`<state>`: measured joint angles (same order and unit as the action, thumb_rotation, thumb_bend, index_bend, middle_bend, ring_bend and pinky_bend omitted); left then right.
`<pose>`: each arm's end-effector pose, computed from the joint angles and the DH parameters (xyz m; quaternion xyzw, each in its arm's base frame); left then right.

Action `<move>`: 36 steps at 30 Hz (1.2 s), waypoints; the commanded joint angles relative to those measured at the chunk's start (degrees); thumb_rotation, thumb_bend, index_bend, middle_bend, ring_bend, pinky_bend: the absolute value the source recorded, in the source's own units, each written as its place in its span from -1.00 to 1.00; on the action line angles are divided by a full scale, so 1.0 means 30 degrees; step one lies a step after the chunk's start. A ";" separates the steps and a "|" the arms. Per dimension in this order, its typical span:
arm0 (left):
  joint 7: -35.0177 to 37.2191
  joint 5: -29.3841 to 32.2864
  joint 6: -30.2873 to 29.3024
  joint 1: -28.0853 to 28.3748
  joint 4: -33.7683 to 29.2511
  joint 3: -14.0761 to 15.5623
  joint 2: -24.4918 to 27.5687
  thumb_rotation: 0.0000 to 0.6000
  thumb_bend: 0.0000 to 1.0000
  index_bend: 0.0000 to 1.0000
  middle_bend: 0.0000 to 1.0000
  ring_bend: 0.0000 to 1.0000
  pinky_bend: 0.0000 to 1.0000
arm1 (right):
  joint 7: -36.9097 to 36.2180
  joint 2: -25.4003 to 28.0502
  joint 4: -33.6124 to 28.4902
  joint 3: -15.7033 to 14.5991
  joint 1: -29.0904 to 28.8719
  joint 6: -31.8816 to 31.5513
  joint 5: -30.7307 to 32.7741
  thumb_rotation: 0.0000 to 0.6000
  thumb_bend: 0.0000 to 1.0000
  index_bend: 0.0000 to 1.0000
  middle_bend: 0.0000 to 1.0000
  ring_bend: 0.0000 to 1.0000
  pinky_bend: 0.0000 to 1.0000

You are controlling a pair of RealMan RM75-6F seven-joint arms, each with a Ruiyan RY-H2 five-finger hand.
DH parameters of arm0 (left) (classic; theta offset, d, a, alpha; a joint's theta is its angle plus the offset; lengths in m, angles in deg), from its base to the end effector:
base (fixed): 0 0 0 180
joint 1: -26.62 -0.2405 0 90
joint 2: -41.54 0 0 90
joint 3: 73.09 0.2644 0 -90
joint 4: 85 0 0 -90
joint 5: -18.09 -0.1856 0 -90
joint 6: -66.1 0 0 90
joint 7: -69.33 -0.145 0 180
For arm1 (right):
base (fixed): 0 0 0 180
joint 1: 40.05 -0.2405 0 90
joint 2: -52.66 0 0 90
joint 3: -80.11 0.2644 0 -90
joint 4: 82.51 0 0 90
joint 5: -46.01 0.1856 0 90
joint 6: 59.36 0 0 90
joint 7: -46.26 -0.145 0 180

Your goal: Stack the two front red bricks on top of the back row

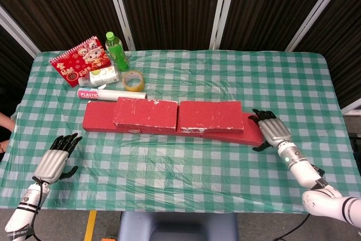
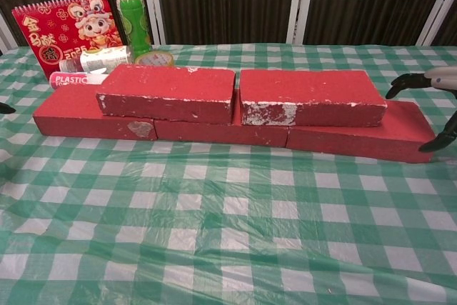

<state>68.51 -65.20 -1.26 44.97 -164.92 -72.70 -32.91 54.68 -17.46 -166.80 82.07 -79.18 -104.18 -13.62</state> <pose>-0.3132 0.2422 0.0996 -0.6994 -0.4050 -0.3141 0.4981 -0.2631 -0.3401 0.0956 0.7290 -0.4488 0.2283 0.4636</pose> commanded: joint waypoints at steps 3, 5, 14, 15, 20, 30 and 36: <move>0.0088 0.0004 0.0048 0.0019 0.0040 0.0000 0.0017 1.00 -0.33 -1.00 -0.98 -1.00 -0.96 | 0.0176 -0.0314 -0.0050 0.0186 -0.0210 0.0379 0.0114 1.00 -0.76 -0.50 -1.00 -1.00 -1.00; 0.0113 -0.0003 0.0049 0.0025 0.0029 -0.0005 0.0032 1.00 -0.33 -1.00 -0.98 -1.00 -0.96 | 0.0243 -0.0350 -0.0185 0.0223 -0.0249 0.0483 0.0154 1.00 -0.76 -0.50 -1.00 -1.00 -1.00; 0.0201 -0.0062 -0.0053 -0.0006 0.0009 -0.0006 0.0080 1.00 -0.33 -1.00 -0.98 -1.00 -0.96 | 0.0735 -0.0313 -0.0849 0.0312 -0.0286 0.0443 0.0339 1.00 -0.76 -0.50 -1.00 -1.00 -1.00; 0.0218 -0.0057 -0.0051 -0.0007 0.0004 -0.0008 0.0087 1.00 -0.33 -1.00 -0.97 -1.00 -0.96 | 0.0789 -0.0311 -0.0898 0.0317 -0.0289 0.0436 0.0376 1.00 -0.76 -0.50 -1.00 -1.00 -1.00; 0.0289 -0.0127 -0.0100 -0.0019 -0.0057 0.0011 0.0135 1.00 -0.33 -1.00 -0.98 -1.00 -0.96 | 0.1015 -0.0294 -0.1131 0.0329 -0.0287 0.0373 0.0466 1.00 -0.76 -0.50 -1.00 -1.00 -1.00; 0.0336 -0.0145 -0.0078 -0.0008 -0.0049 0.0017 0.0142 1.00 -0.33 -1.00 -0.97 -1.00 -0.96 | 0.1387 -0.0354 -0.1421 0.0334 -0.0344 0.0328 0.0565 1.00 -0.76 -0.51 -1.00 -1.00 -1.00; 0.0377 -0.0147 -0.0071 -0.0005 -0.0017 0.0014 0.0142 1.00 -0.33 -1.00 -0.97 -1.00 -0.96 | 0.1531 -0.0323 -0.1650 0.0297 -0.0301 0.0191 0.0458 1.00 -0.76 -0.51 -1.00 -1.00 -1.00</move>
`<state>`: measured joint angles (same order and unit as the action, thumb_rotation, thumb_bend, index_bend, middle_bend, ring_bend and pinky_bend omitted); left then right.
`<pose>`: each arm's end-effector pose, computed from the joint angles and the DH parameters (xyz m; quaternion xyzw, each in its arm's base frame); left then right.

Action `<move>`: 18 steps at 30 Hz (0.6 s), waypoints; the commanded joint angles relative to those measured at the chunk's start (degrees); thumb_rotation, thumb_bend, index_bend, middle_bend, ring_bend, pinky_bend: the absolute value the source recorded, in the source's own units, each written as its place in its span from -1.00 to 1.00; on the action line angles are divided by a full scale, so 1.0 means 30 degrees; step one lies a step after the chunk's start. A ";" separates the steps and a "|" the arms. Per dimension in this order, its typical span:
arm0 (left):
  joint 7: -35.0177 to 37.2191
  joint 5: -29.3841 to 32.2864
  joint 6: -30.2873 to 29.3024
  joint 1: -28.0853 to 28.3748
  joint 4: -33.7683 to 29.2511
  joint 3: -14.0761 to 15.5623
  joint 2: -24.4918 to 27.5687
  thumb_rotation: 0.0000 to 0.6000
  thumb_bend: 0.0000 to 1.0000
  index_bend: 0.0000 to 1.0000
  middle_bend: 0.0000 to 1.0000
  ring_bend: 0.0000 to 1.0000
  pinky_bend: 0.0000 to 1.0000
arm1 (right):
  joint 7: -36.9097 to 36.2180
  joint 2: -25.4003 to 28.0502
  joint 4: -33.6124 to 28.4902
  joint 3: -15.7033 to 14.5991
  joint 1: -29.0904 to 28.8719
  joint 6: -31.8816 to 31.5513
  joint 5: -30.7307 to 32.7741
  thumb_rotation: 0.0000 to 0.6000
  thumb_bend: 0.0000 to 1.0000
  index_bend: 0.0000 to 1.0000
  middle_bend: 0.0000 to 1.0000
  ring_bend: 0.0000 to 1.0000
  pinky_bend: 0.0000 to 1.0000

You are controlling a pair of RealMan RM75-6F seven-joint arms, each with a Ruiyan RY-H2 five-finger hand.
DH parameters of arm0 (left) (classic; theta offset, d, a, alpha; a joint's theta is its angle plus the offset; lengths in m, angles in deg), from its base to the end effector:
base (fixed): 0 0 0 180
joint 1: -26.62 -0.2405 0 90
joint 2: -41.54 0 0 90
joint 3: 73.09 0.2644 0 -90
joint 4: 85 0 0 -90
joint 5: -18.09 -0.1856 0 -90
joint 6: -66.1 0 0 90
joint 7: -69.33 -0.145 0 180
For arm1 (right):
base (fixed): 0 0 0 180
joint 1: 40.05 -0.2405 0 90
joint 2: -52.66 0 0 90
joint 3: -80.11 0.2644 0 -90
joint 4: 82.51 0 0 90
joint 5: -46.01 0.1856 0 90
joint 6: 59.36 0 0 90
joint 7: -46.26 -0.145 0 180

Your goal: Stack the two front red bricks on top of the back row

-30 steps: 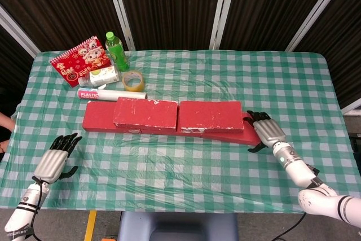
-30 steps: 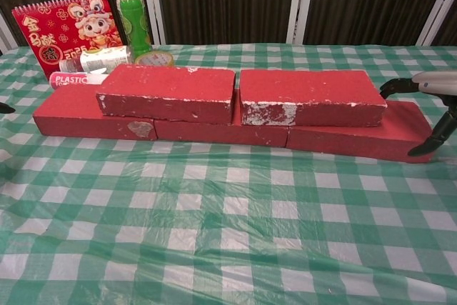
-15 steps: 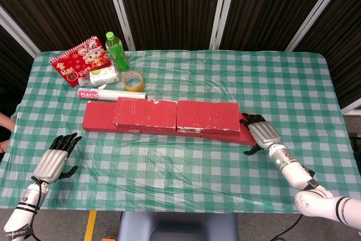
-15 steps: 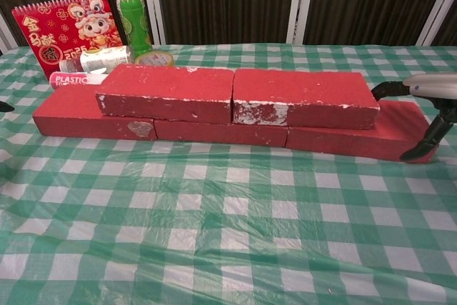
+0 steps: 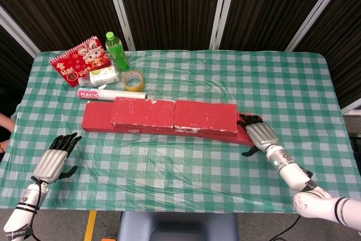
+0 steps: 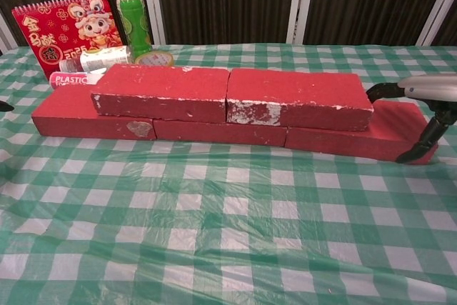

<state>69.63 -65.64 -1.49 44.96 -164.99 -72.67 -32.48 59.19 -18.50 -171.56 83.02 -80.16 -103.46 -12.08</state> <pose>-0.3128 0.2423 0.1023 -0.6977 -0.4070 -0.3191 0.4957 -0.2391 -0.3324 0.0758 0.7483 -0.4483 0.2315 0.4306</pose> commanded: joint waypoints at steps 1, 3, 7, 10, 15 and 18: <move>0.0006 0.0003 -0.0003 -0.0004 0.0005 0.0000 0.0001 1.00 -0.33 -1.00 -0.97 -1.00 -0.96 | 0.0047 0.0040 -0.0110 -0.0035 0.0047 -0.0093 -0.0105 1.00 -0.76 -0.51 -1.00 -1.00 -1.00; -0.0017 0.0025 0.0020 0.0003 -0.0003 -0.0006 0.0001 1.00 -0.33 -1.00 -0.97 -1.00 -0.96 | 0.0070 0.0067 -0.0189 -0.0073 0.0085 -0.0131 -0.0174 1.00 -0.76 -0.52 -1.00 -1.00 -1.00; -0.0015 0.0004 0.0046 0.0014 0.0002 0.0013 -0.0003 1.00 -0.33 -1.00 -0.97 -1.00 -0.96 | 0.0093 0.0061 -0.0204 -0.0063 0.0067 -0.0074 -0.0125 1.00 -0.76 -0.52 -1.00 -1.00 -1.00; -0.0012 0.0000 0.0022 0.0000 0.0005 0.0015 -0.0009 1.00 -0.33 -1.00 -0.97 -1.00 -0.96 | 0.0135 0.0021 -0.0206 -0.0066 0.0054 -0.0055 -0.0113 1.00 -0.76 -0.52 -1.00 -1.00 -1.00; -0.0009 -0.0018 -0.0011 -0.0002 -0.0017 0.0007 0.0004 1.00 -0.33 -1.00 -0.97 -1.00 -0.96 | 0.0179 0.0091 -0.0312 -0.0120 0.0103 -0.0103 -0.0190 1.00 -0.76 -0.53 -1.00 -1.00 -1.00; 0.0018 -0.0110 -0.0152 -0.0045 -0.0044 0.0022 0.0042 1.00 -0.33 -1.00 -0.97 -1.00 -0.96 | 0.0196 0.0443 -0.0652 -0.0222 0.0352 -0.0457 -0.0317 1.00 -0.76 -0.57 -1.00 -1.00 -1.00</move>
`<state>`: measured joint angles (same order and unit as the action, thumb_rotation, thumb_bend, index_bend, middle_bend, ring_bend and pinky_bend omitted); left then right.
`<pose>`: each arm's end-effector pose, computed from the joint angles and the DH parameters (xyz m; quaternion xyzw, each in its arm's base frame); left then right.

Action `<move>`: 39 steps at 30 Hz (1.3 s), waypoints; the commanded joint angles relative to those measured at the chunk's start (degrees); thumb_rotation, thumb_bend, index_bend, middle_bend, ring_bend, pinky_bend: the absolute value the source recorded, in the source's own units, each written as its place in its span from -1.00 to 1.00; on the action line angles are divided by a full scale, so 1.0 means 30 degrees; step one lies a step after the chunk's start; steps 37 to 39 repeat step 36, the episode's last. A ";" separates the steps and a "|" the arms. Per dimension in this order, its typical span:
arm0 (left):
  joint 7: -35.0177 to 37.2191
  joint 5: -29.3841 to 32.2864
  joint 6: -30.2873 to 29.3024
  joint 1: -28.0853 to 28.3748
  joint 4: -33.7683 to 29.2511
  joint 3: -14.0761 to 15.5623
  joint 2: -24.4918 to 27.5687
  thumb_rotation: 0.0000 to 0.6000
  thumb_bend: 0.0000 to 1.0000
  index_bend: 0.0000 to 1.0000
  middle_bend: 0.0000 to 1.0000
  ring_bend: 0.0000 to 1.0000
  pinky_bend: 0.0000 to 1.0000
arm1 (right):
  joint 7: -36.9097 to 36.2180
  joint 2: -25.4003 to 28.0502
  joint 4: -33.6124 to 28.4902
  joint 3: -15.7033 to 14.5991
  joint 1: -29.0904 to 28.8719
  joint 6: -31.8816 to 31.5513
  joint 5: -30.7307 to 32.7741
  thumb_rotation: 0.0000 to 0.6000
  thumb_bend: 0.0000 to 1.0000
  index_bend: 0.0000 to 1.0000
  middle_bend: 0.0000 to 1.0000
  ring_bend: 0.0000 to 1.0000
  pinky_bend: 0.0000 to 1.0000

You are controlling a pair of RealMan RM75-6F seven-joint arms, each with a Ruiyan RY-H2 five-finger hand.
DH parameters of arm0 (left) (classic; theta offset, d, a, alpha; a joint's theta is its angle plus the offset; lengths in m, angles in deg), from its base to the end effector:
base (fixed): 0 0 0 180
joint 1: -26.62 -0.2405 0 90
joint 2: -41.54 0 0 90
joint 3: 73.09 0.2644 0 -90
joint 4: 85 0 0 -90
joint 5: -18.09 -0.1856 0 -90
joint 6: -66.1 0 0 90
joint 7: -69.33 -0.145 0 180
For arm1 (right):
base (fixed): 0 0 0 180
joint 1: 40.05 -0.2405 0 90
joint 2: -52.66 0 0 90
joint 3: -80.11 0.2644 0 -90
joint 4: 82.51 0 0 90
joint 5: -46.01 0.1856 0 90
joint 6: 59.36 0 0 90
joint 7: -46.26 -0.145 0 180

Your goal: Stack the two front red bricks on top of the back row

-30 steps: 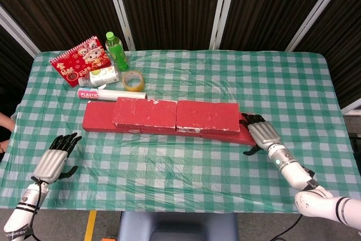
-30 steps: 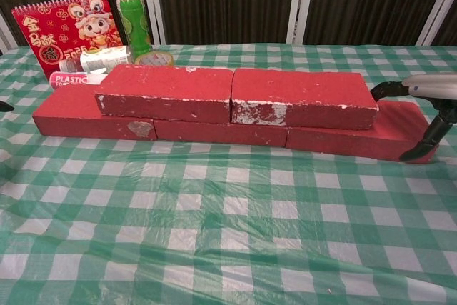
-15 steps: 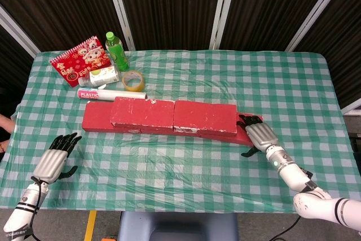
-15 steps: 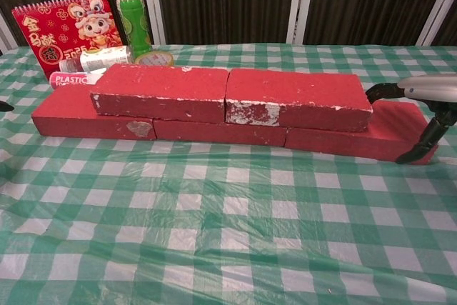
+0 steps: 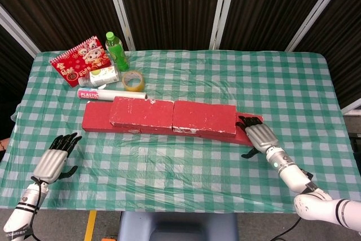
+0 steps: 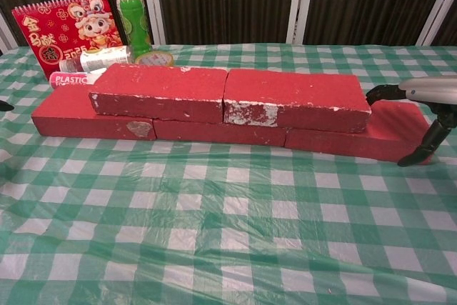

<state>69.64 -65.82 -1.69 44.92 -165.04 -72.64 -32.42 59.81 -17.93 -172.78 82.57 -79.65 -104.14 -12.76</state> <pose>-0.3124 0.2420 0.1027 -0.6981 -0.4056 -0.3203 0.4956 -0.2390 -0.3271 0.0769 0.7523 -0.4438 0.2298 0.4293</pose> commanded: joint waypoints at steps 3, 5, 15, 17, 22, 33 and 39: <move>0.0024 -0.0100 -0.0248 -0.0079 -0.0051 -0.0014 0.0054 1.00 -0.33 -1.00 -0.97 -1.00 -0.96 | -0.0458 0.0915 -0.0840 -0.0181 0.0720 -0.0824 -0.0516 1.00 -0.76 -0.72 -1.00 -1.00 -1.00; -0.0030 -0.0125 -0.0331 -0.0117 -0.0094 -0.0007 0.0071 1.00 -0.33 -1.00 -0.97 -1.00 -0.96 | -0.0975 0.1435 -0.1235 -0.0286 0.1233 -0.1405 -0.1110 1.00 -0.76 -0.85 -1.00 -1.00 -1.00; -0.0534 -0.0680 -0.2798 -0.0925 -0.0493 -0.0372 0.0191 1.00 -0.33 -1.00 -1.00 -1.00 -0.96 | -0.3761 0.2464 -0.1696 -0.1522 0.5780 -0.8877 -0.7152 1.00 -0.76 -1.00 -1.00 -1.00 -1.00; -0.0654 -0.0893 -0.3479 -0.1138 -0.0520 -0.0456 0.0184 1.00 -0.33 -1.00 -1.00 -1.00 -0.96 | -0.3903 0.1966 -0.0925 -0.1821 0.6800 -1.0607 -0.8040 1.00 -0.76 -1.00 -1.00 -1.00 -1.00; -0.0848 -0.1299 -0.4544 -0.1477 -0.0514 -0.0545 0.0167 1.00 -0.33 -1.00 -1.00 -1.00 -0.96 | -0.3875 0.0808 0.0810 -0.2165 0.8350 -1.2974 -0.8940 1.00 -0.76 -1.00 -1.00 -1.00 -1.00; -0.2527 -0.1748 -0.6229 -0.2330 -0.1335 -0.0631 0.0196 1.00 -0.32 -1.00 -1.00 -1.00 -0.97 | -0.2906 -0.0154 0.2499 -0.2021 0.9903 -1.4486 -0.9721 1.00 -0.76 -1.00 -1.00 -1.00 -1.00; -0.2602 -0.1479 -0.5961 -0.2332 -0.1435 -0.0698 0.0287 1.00 -0.33 -1.00 -1.00 -1.00 -0.97 | -0.2852 -0.0106 0.2402 -0.1872 1.0011 -1.4390 -0.9705 1.00 -0.76 -1.00 -1.00 -1.00 -1.00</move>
